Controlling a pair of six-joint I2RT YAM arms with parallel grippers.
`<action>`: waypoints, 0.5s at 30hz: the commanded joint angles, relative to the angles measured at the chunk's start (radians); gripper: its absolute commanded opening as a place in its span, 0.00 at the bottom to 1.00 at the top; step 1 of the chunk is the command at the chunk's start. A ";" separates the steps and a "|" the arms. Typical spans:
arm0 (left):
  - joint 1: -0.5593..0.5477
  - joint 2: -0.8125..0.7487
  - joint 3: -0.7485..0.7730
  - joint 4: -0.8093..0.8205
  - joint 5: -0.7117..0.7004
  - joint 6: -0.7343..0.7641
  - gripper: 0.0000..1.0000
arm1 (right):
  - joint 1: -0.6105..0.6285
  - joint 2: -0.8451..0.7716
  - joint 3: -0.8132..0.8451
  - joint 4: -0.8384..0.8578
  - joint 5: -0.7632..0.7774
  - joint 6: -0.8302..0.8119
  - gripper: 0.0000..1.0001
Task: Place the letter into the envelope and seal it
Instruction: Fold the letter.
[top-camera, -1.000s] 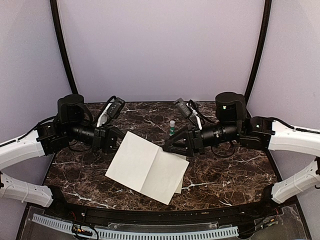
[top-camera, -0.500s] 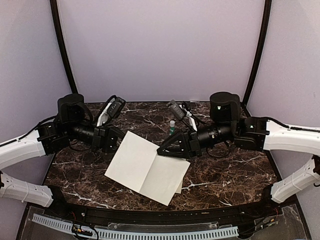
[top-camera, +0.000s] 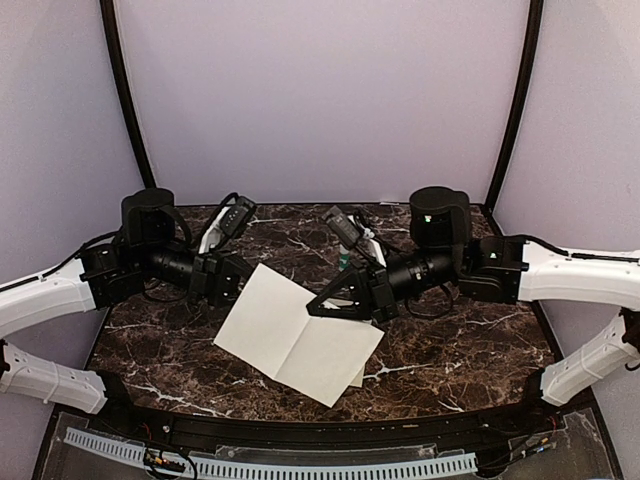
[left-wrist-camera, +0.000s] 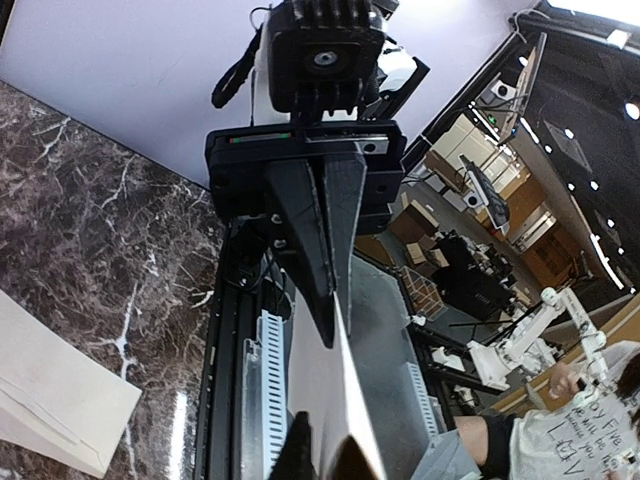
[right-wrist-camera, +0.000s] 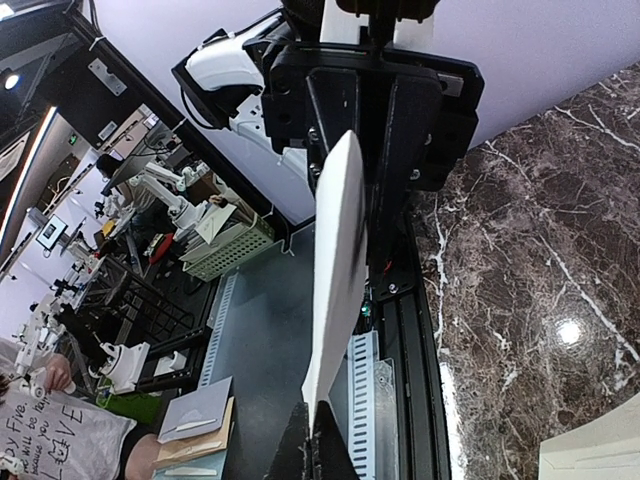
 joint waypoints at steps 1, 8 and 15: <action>0.002 -0.019 0.048 -0.049 -0.048 0.036 0.19 | 0.010 -0.047 -0.001 0.054 0.024 -0.011 0.00; 0.037 -0.145 0.083 -0.230 -0.273 0.093 0.69 | -0.001 -0.096 -0.017 -0.010 0.146 -0.031 0.00; 0.098 -0.201 0.134 -0.284 -0.310 0.095 0.82 | 0.001 -0.095 -0.023 -0.019 0.154 -0.024 0.00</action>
